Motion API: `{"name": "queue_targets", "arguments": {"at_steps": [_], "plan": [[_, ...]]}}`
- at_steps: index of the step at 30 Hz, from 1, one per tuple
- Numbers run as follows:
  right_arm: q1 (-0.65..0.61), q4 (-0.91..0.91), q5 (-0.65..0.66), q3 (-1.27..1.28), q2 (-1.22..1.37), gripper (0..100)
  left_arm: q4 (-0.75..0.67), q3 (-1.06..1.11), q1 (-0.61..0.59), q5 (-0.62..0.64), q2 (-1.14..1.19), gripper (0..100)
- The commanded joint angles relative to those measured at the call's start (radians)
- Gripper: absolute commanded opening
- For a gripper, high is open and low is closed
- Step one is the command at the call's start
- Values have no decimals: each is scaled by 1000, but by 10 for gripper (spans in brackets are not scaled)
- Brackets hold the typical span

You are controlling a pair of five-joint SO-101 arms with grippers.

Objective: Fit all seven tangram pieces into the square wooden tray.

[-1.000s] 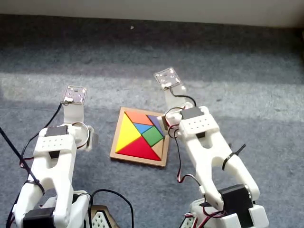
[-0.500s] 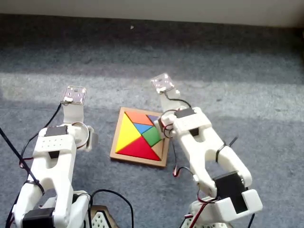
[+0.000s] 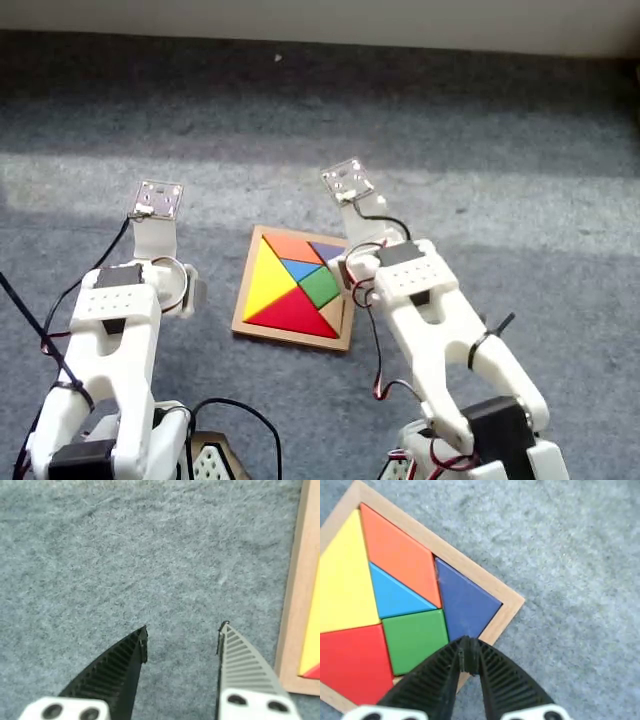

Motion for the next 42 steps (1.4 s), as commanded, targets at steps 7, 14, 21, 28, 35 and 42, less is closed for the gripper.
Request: {"name": "queue_targets", "arguments": {"at_steps": [7, 14, 21, 28, 35, 42], "plan": [[-4, -94, -11, 127, -259, 5, -15, 174, 10, 74, -375, 242], [24, -87, -11, 131, -344, 5, -15, 341, 10, 77, -725, 242], [64, 28, -68, 130, -561, 5, 18, 449, 56, 77, -993, 241], [65, 174, -72, 134, -727, 5, 133, 490, 62, 77, -1201, 241], [67, 255, -68, 259, -883, 5, 209, 510, 62, 72, -1339, 163], [68, 320, -66, 447, -1170, 7, 207, 507, 62, 71, -1333, 104]]}}
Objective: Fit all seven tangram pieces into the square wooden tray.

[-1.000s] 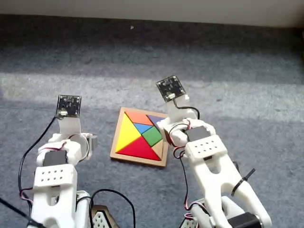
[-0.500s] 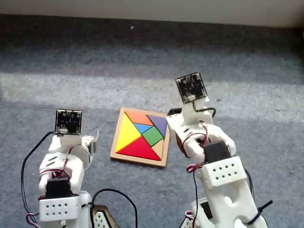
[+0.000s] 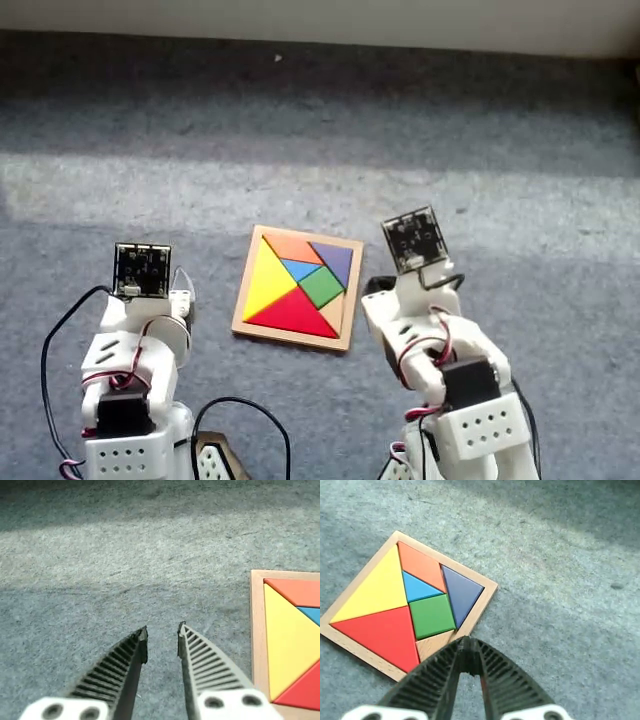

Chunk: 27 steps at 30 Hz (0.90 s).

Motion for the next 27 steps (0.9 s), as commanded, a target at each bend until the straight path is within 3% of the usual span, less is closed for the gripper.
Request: {"name": "queue_targets", "arguments": {"at_steps": [1, 7, 10, 20, 27], "plan": [[15, 39, -5, 65, -171, 9, 3, -8, 18, 8, -10, 98], [91, 53, 100, 237, -443, 9, 6, -1, 76, -77, -8, 6], [156, 53, 109, 318, -550, 9, 8, 1, 90, -87, -8, 9], [166, 45, 109, 486, -519, 10, 2, 16, 97, -87, -8, 7], [189, -7, 109, 627, -519, 10, 0, 84, 259, -95, -8, 8]]}}
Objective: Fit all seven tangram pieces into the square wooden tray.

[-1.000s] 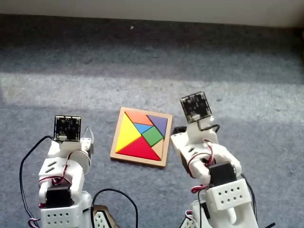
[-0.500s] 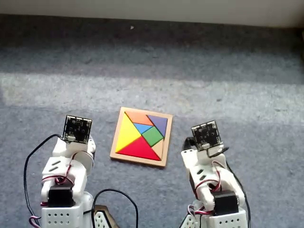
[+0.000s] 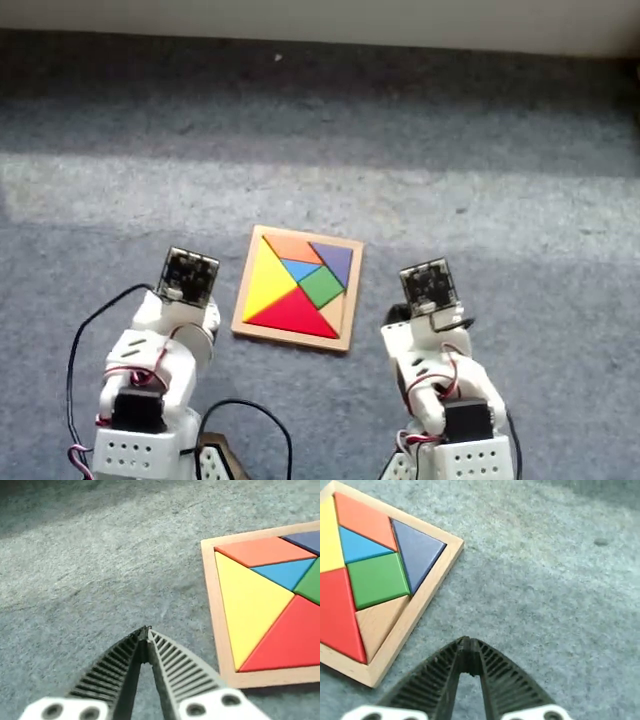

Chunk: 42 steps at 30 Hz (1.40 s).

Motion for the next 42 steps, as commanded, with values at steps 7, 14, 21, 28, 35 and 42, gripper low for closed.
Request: {"name": "queue_targets", "arguments": {"at_steps": [7, 14, 21, 28, 35, 42], "plan": [[35, 15, 9, 145, 12, 6, -78, 39, 76, -9, -4, 8], [54, 36, -235, 145, 27, 6, 55, 39, 74, -8, -4, 8], [56, 183, -213, 145, 16, 6, 227, 39, 73, -8, -4, 7], [56, 194, -195, 145, 16, 6, 316, 39, 73, -8, -4, 7], [54, 194, -195, 145, 16, 6, 316, 39, 73, -8, -4, 7], [54, 194, -195, 145, 16, 6, 316, 39, 73, -8, -4, 7]]}}
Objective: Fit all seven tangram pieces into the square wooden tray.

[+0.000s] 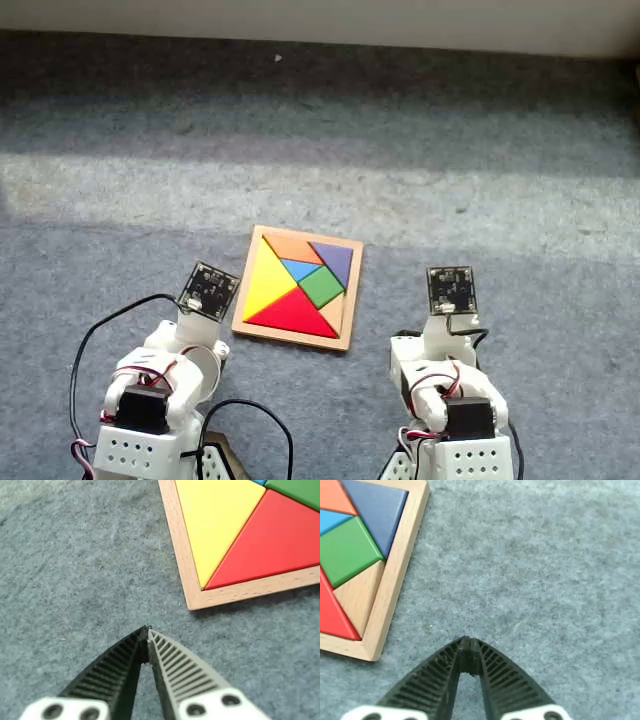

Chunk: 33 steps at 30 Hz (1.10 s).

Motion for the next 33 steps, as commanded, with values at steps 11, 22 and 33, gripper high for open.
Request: {"name": "queue_targets", "arguments": {"at_steps": [11, 22, 33], "plan": [[10, 4, 12, 143, 10, 6, 5, 22, 12, -8, -4, 7], [10, 4, 12, 143, 10, 6, 5, 22, 12, -8, -4, 7], [10, 4, 12, 143, 10, 6, 5, 22, 12, -8, -4, 7]]}}
